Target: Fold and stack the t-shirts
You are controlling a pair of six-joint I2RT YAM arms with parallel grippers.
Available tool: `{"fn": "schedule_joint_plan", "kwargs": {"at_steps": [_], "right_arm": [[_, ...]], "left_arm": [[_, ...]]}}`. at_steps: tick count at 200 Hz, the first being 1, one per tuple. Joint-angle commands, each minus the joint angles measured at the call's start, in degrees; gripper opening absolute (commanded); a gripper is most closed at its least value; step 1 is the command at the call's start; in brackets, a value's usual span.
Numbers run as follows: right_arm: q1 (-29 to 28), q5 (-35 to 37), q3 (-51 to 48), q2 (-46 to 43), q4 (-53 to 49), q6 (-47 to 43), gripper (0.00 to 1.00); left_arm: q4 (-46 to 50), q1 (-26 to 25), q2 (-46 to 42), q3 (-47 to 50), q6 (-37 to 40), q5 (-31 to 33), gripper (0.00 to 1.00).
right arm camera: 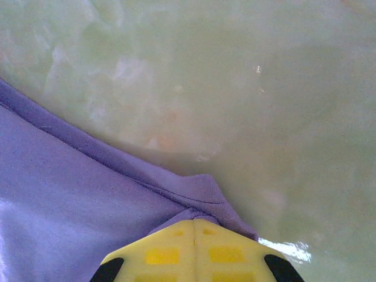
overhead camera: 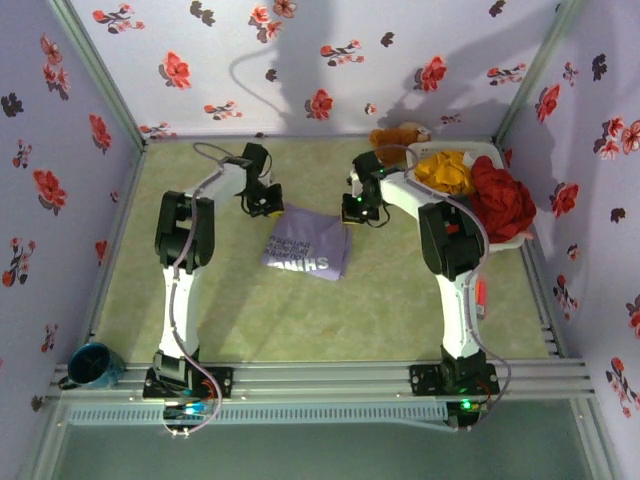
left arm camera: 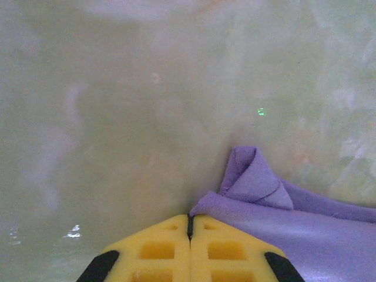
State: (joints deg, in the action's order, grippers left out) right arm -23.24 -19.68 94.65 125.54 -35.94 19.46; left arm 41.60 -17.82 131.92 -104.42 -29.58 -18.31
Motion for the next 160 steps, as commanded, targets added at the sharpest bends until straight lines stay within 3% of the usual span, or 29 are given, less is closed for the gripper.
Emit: {"fn": "schedule_joint_plan", "kwargs": {"at_steps": [1,40,74,104,160], "right_arm": [[0.3,2.1,-1.8,-2.6,-5.4,-0.7,0.00],[0.3,-0.1,-2.5,-4.9,-4.8,0.5,0.00],[0.3,-1.1,-6.8,-8.3,0.4,2.2,0.00],[0.3,-1.1,-8.2,-9.5,3.2,3.1,0.00],[0.1,-1.5,-11.8,-12.7,8.9,5.2,0.00]], "left_arm": [[2.0,0.3,1.8,0.5,0.8,1.8,0.00],[5.5,0.2,-9.7,0.1,1.5,2.9,0.31],[9.2,-1.8,-15.1,-1.9,-0.3,3.4,0.33],[6.3,-7.4,-14.5,1.7,-3.5,2.7,0.31],[-9.6,-13.8,-12.2,17.4,-13.7,0.8,0.00]]}}
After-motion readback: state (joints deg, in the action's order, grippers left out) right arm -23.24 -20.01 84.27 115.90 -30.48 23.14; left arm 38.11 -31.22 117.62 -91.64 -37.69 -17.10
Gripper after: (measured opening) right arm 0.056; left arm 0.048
